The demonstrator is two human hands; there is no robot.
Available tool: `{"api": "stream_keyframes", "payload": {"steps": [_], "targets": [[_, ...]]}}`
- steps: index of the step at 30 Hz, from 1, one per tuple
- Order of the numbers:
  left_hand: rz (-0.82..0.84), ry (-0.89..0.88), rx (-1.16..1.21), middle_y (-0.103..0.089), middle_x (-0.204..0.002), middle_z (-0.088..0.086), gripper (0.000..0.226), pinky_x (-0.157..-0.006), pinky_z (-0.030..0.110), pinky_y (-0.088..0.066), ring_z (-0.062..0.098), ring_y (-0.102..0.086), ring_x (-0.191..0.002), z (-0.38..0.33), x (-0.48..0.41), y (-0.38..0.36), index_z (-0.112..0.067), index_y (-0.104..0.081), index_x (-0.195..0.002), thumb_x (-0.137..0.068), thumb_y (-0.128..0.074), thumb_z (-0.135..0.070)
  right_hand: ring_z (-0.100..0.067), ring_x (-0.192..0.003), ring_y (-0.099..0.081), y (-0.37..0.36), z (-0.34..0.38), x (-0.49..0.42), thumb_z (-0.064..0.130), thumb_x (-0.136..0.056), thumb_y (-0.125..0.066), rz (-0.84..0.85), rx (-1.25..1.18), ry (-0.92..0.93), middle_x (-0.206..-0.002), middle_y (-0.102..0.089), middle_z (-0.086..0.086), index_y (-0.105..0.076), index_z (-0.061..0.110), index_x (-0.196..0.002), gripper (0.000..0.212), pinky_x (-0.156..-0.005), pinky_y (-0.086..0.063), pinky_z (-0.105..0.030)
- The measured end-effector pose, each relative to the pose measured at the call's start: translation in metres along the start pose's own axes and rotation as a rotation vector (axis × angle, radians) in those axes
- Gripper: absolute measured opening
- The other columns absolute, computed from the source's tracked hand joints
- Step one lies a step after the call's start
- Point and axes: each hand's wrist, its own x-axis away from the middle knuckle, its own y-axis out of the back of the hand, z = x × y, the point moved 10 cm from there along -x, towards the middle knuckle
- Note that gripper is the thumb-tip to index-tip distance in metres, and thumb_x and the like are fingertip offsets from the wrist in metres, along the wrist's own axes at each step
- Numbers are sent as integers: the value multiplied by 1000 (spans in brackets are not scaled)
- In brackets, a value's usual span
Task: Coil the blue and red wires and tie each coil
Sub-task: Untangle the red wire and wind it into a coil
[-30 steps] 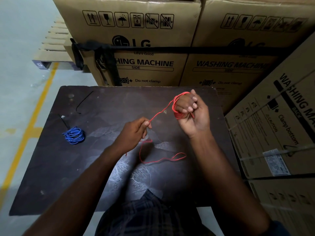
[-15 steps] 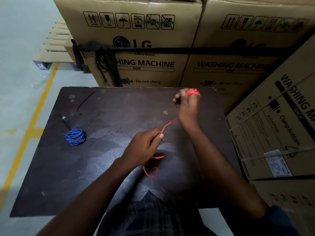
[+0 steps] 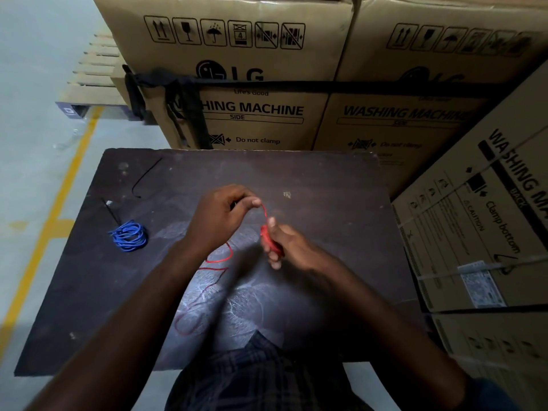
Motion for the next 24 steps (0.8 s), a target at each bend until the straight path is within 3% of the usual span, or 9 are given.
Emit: {"api": "stream_keyframes", "payload": {"steps": [3,5,9,13,17,20,24], "targets": [[-27,96,66,-65,-70,-10,25,-64,22,-43,2,-57,-65,16,2,-5,-20,-70,-80,-90,-56,-39,-17,-39,-39,-18,13,4,32,-102,-35,92,-115,10,-46,-37,-2,-42,11,-63,45,-43,-34,-23],[-18,179,127,-63,-67,-8,26,-61,25,-41,6,-53,-61,31,6,-13,-22,-66,-79,-92,-53,-41,-17,-36,-41,-16,26,3,34,-99,-37,68,-249,51,-45,-36,-1,-41,13,-61,43,-43,-33,-24],[66,265,171,-54,-58,-10,26,-57,23,-38,2,-46,-54,45,22,-42,-33,-57,-73,-96,-47,-39,-18,-36,-38,3,47,-2,38,-101,-31,-76,-575,112,-44,-33,1,-38,14,-63,45,-42,-33,-24],[153,316,225,-50,-53,-9,24,-55,20,-37,1,-45,-50,42,33,-66,-28,-59,-77,-96,-46,-33,-13,-37,-38,38,67,-3,39,-104,-24,-266,-757,192,-46,-35,3,-36,15,-66,46,-41,-37,-23],[200,188,-39,-49,-51,-9,28,-58,32,-49,12,-57,-52,27,39,-73,-26,-61,-84,-97,-43,-44,-13,-44,-44,71,82,-3,43,-103,-25,-405,-811,293,-50,-41,4,-40,16,-71,45,-48,-40,-24],[255,129,-83,-49,-54,-13,30,-63,37,-51,12,-59,-58,13,45,-79,-26,-60,-87,-97,-40,-47,-17,-51,-53,95,94,-3,37,-104,-28,-513,-813,380,-55,-48,1,-44,13,-76,40,-54,-48,-28],[288,63,-103,-58,-66,-7,36,-65,40,-49,17,-60,-68,-13,47,-83,-21,-59,-86,-97,-37,-47,-17,-51,-57,109,89,-15,20,-105,-33,-627,-481,370,-54,-52,1,-45,11,-75,34,-55,-50,-28]]}}
